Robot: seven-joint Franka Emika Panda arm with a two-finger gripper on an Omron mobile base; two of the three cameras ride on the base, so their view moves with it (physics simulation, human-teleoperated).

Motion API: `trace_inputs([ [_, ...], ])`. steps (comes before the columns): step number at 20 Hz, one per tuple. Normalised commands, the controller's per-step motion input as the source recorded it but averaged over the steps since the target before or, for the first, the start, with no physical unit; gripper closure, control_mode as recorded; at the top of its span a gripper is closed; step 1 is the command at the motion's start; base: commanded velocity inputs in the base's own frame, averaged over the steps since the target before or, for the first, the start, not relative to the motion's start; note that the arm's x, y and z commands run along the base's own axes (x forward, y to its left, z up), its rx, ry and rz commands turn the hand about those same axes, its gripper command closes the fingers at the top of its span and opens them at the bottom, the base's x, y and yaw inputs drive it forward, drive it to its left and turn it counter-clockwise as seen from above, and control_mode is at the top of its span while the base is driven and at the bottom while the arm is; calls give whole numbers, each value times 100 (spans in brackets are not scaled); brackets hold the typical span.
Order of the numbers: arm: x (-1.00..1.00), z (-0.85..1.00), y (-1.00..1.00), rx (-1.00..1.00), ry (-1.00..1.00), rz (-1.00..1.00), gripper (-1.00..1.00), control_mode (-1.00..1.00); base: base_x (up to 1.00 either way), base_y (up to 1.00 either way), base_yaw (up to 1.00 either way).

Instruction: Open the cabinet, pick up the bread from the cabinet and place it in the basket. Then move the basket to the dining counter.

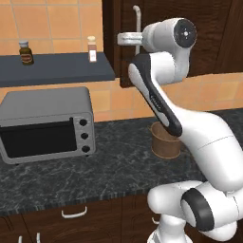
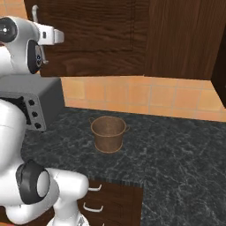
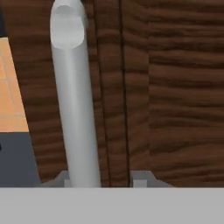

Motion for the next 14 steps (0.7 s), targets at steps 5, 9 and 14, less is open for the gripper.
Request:
trace_inputs([
  [5, -100, -8, -94, 0, -21, 38, 100, -100, 0, 0, 0],
  [9, -100, 0, -94, 0, -7, 34, 100, -100, 0, 0, 0],
  [14, -100, -8, -88, -1, -1, 18, 100, -100, 0, 0, 0],
])
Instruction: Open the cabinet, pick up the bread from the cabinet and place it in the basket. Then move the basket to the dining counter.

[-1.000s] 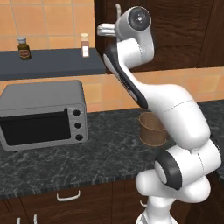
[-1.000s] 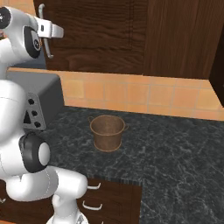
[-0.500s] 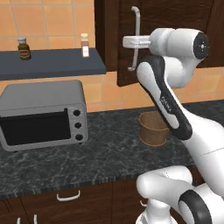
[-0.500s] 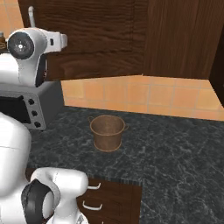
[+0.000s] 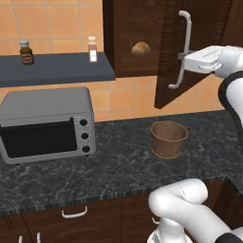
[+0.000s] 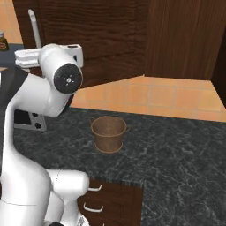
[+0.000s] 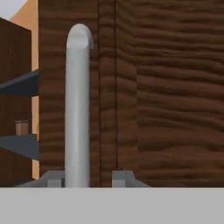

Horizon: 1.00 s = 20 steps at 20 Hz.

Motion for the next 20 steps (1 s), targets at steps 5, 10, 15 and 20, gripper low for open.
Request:
trace_inputs([
  [5, -100, -35, -82, -15, 2, 3, 100, -100, 0, 0, 0],
  [10, -68, -8, -26, -5, 10, -5, 100, -100, 0, 0, 0],
  [15, -47, 1, 18, -1, 2, -10, -100, -100, 0, 0, 0],
  [20, -68, 15, 78, -13, 0, -35, -100, -100, 0, 0, 0],
])
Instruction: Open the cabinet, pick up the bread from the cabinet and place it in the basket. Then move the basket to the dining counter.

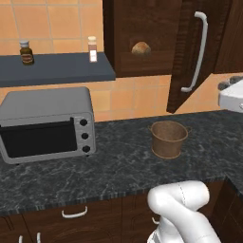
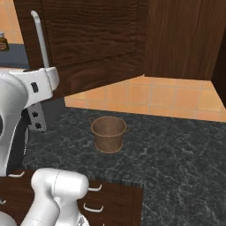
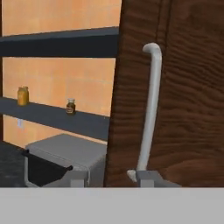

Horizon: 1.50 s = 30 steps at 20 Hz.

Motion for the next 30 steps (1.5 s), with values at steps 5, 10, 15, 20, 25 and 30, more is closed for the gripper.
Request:
trace_inputs([
  [5, -8, 7, 89, -44, 11, -32, -100, -100, 0, 0, 0],
  [10, 46, -11, 87, -72, 27, -19, -100, -100, 0, 0, 0],
  [15, 97, -18, 62, -85, 26, -12, -100, -100, 0, 0, 0],
  [20, 63, -39, 8, -58, 19, -16, -100, -100, 0, 0, 0],
  [25, 59, -33, -34, -40, 3, -30, -100, -100, 0, 0, 0],
  [30, 54, -16, -62, -17, 5, -29, -100, -100, 0, 0, 0],
])
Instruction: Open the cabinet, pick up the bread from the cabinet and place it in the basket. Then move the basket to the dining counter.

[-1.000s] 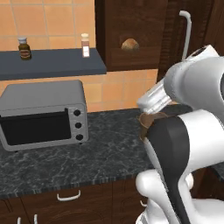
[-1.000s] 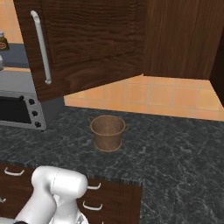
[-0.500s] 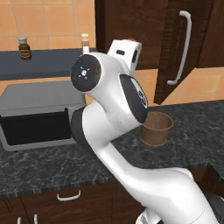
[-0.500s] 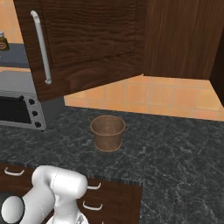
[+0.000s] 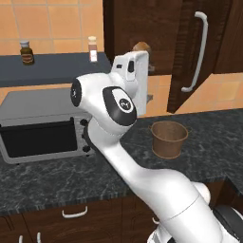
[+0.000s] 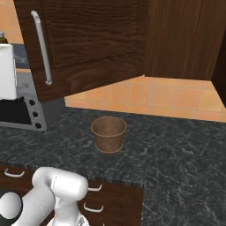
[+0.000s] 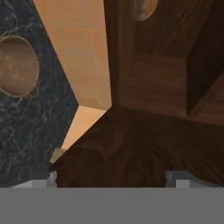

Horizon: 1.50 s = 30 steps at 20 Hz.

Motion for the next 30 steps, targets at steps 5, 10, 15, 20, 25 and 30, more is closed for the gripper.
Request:
trace_inputs([
  [5, 13, 0, -54, -9, 1, -38, -100, -100, 0, 0, 0],
  [10, -61, 9, -88, 0, -1, -44, -100, -100, 0, 0, 0],
  [15, -73, 20, -97, -1, -9, -40, -100, -100, 0, 0, 0],
  [20, -46, 7, -100, -1, -7, -23, -100, -100, 0, 0, 0],
  [25, -5, -13, -100, 0, 0, -8, -100, -100, 0, 0, 0],
  [30, -14, -3, -100, 0, -1, 0, -100, -100, 0, 0, 0],
])
